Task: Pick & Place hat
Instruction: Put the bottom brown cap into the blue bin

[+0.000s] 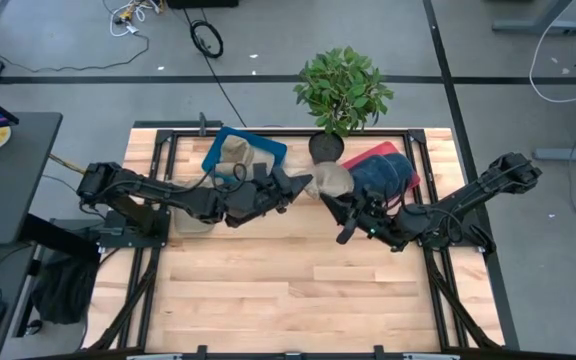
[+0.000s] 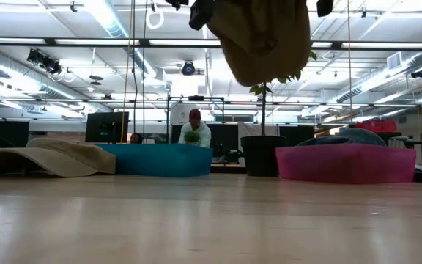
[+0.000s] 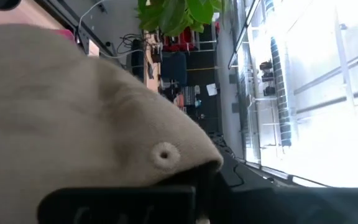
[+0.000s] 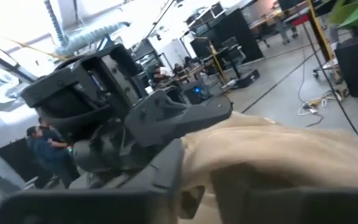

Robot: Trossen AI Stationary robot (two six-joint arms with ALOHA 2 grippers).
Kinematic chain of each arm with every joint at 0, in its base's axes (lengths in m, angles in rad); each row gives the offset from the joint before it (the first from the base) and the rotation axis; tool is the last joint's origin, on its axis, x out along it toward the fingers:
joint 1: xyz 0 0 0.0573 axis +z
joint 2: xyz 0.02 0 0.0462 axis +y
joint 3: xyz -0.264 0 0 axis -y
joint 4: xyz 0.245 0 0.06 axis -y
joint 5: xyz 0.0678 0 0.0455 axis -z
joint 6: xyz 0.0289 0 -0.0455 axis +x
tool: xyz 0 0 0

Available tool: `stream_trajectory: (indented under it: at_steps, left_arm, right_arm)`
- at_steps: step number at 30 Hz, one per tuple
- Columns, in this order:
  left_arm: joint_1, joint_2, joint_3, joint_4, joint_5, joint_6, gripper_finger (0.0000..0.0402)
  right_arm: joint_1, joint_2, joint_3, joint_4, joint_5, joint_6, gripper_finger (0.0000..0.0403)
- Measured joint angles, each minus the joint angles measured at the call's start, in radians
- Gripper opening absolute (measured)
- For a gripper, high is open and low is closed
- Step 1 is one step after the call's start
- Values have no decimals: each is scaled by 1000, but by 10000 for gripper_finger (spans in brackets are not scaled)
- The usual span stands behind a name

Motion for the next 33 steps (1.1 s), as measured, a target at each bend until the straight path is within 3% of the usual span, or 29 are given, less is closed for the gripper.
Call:
stream_trajectory:
  at_steps: [11,15,20,25,33]
  left_arm:
    - [4,0,0,-1,72,10,5]
    - [37,-26,0,-2,183,75,5]
    - [102,-95,0,-11,350,193,5]
    - [203,-152,1,-84,676,277,4]
    - [337,-214,0,-225,1020,380,5]
  right_arm:
    - [77,-2,0,0,-47,-18,328]
    - [137,-8,0,-3,-48,-13,383]
    - [206,-29,0,-9,-43,-12,397]
    - [252,-53,0,-10,4,-12,385]
    - [261,-58,0,-37,21,29,369]
